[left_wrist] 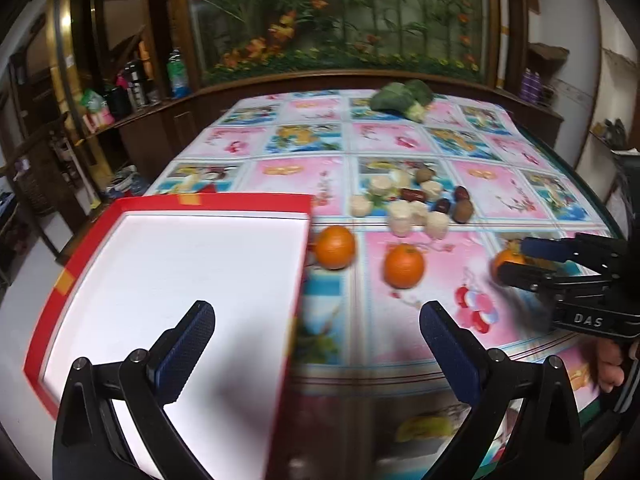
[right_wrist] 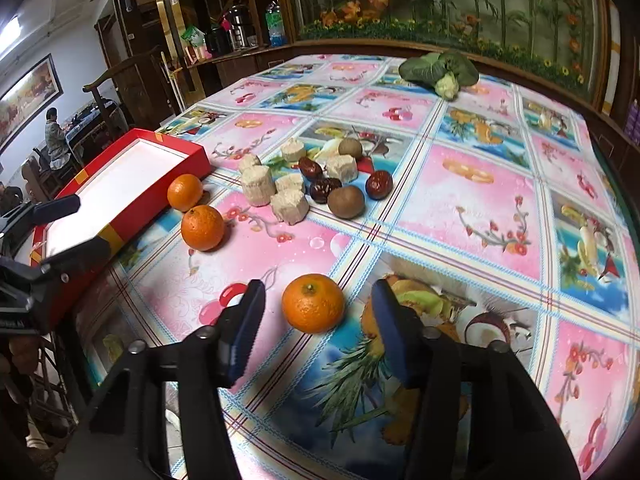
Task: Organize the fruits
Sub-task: 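Grasp a mandarin orange with the right tool while the left tool grasps another orange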
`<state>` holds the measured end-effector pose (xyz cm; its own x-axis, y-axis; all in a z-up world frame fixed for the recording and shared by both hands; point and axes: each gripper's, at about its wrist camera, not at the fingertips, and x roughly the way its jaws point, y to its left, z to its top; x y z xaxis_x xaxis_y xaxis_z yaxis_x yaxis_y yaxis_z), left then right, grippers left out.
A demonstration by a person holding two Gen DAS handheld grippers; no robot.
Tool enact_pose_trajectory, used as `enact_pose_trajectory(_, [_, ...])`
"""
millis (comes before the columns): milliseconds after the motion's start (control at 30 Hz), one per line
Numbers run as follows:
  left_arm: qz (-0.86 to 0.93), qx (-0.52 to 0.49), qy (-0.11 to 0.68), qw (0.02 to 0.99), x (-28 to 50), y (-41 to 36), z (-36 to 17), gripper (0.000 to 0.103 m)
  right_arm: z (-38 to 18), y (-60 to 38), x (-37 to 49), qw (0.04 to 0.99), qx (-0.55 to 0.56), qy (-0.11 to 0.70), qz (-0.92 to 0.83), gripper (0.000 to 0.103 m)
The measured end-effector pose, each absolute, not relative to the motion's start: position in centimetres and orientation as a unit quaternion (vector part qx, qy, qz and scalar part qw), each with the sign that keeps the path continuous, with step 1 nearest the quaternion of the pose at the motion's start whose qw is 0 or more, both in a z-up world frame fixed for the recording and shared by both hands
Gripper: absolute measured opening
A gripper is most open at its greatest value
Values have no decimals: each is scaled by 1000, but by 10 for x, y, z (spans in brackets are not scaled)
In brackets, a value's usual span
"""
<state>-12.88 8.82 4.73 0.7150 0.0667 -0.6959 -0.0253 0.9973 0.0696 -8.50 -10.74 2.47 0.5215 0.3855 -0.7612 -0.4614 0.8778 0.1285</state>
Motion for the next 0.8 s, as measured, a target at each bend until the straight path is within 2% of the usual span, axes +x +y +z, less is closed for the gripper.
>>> enact_pose_trajectory(133, [7,43,387,921,-120,73,40,100,20,-104,-82,863,-45,439,247,47])
enact_pose_trajectory(267, [-14,41,399,916,-113,66,36,89,18,-101,-81,860,-49,441,250,35])
enact_pose_trajectory(367, [-25,42,409,911,-105,59,35,82,19,-103,-81,863,-46,439,245,35])
enact_pose_trajectory(600, [-39,35,429,902,-85,48,27,78,36,-122,-82,882,2,409,234,34])
enact_pose_trajectory(667, [-37,32,440,897,-79,46,22,71,39,-132,-78,886,27,406,223,34])
enact_pose_trajectory(767, [-40,29,451,891,-72,44,15,69,40,-144,-71,885,58,413,207,34])
enact_pose_trajectory(800, [-39,30,453,890,-71,43,13,65,39,-145,-70,884,62,415,205,34])
